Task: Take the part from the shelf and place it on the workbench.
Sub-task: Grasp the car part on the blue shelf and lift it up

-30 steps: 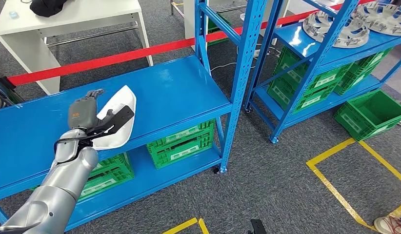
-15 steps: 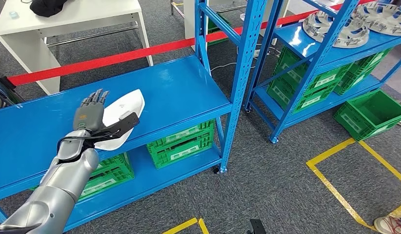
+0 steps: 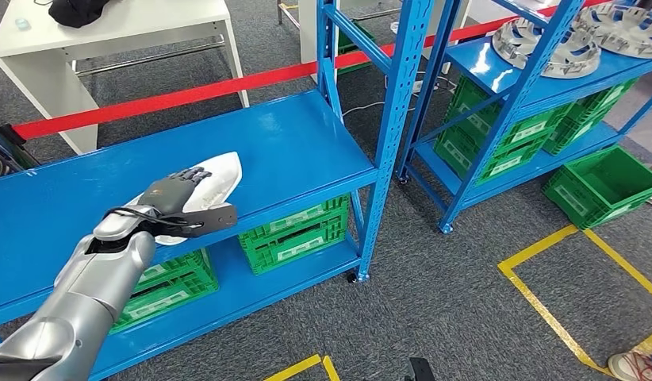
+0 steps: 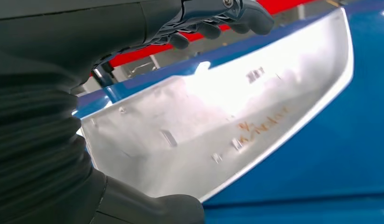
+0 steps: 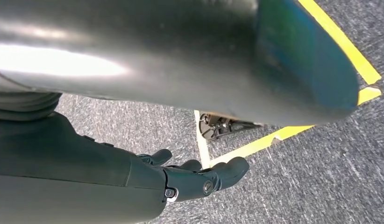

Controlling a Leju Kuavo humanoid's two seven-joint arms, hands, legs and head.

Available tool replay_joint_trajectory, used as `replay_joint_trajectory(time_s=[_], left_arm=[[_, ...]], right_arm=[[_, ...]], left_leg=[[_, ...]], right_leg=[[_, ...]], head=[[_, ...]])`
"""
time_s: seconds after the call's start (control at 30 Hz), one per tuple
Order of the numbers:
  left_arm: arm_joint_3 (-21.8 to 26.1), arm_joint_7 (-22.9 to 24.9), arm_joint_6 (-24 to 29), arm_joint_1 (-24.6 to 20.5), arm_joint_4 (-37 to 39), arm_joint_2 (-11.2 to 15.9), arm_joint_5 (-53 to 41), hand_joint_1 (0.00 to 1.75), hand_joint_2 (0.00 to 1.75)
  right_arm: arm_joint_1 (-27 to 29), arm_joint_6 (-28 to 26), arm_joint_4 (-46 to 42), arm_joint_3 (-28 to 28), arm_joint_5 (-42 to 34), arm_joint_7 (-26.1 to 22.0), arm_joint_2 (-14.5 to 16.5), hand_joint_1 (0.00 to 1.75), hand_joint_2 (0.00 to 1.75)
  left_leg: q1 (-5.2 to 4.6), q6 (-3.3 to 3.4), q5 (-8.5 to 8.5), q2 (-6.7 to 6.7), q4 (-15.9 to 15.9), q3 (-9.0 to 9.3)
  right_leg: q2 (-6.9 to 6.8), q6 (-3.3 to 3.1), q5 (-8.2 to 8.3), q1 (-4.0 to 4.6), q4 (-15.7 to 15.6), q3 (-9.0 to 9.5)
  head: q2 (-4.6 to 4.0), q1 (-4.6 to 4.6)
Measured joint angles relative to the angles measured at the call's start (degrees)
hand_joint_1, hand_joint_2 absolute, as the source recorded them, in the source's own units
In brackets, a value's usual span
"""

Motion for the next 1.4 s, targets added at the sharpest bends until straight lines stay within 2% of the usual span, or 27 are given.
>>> replay_joint_trajectory(time_s=[0.23, 0.7, 0.87, 1.13, 1.4], left_arm=[[-3.43, -0.87, -3.65, -0.27, 0.02, 0.4, 2.2, 0.0, 1.75], [-5.11, -0.71, -4.16, -0.31, 0.03, 0.62, 3.04, 0.0, 1.75], [-7.69, 1.73, -4.16, -0.25, 1.06, 0.74, 4.4, 0.0, 1.75], [-8.4, 4.5, -2.71, 0.2, 1.8, 1.29, 5.61, 0.0, 1.75], [-8.42, 7.34, 2.73, 2.86, 2.25, 2.11, 8.79, 0.0, 1.75]], right_arm=[[0.01, -0.13, 0.0, -1.04, -0.1, -0.14, 0.02, 0.0, 0.0], [0.02, -0.45, 0.0, -1.52, -0.27, -0.11, 0.02, 0.0, 0.0], [0.03, -0.68, 0.0, -2.3, -0.06, -0.2, 0.02, 0.0, 0.0], [0.03, -0.26, 0.0, -2.56, 0.69, -0.14, 0.02, 0.0, 0.0], [0.01, 0.05, 0.0, -2.56, 1.92, 0.08, 0.02, 0.0, 0.0]], left_leg=[[0.0, 0.0, 0.0, 0.0, 0.0, 0.0], [0.0, 0.0, 0.0, 0.0, 0.0, 0.0], [0.0, 0.0, 0.0, 0.0, 0.0, 0.0], [0.0, 0.0, 0.0, 0.0, -0.01, 0.0], [0.0, 0.0, 0.0, -0.01, -0.01, -0.01]], right_leg=[[0.0, 0.0, 0.0, 0.0, 0.0, 0.0], [0.0, 0.0, 0.0, 0.0, 0.0, 0.0], [0.0, 0.0, 0.0, 0.0, 0.0, 0.0], [0.0, 0.0, 0.0, 0.0, 0.0, 0.01], [0.0, -0.01, -0.01, 0.0, 0.0, 0.0]], head=[[0.0, 0.0], [0.0, 0.0], [0.0, 0.0], [0.0, 0.0], [0.0, 0.0]])
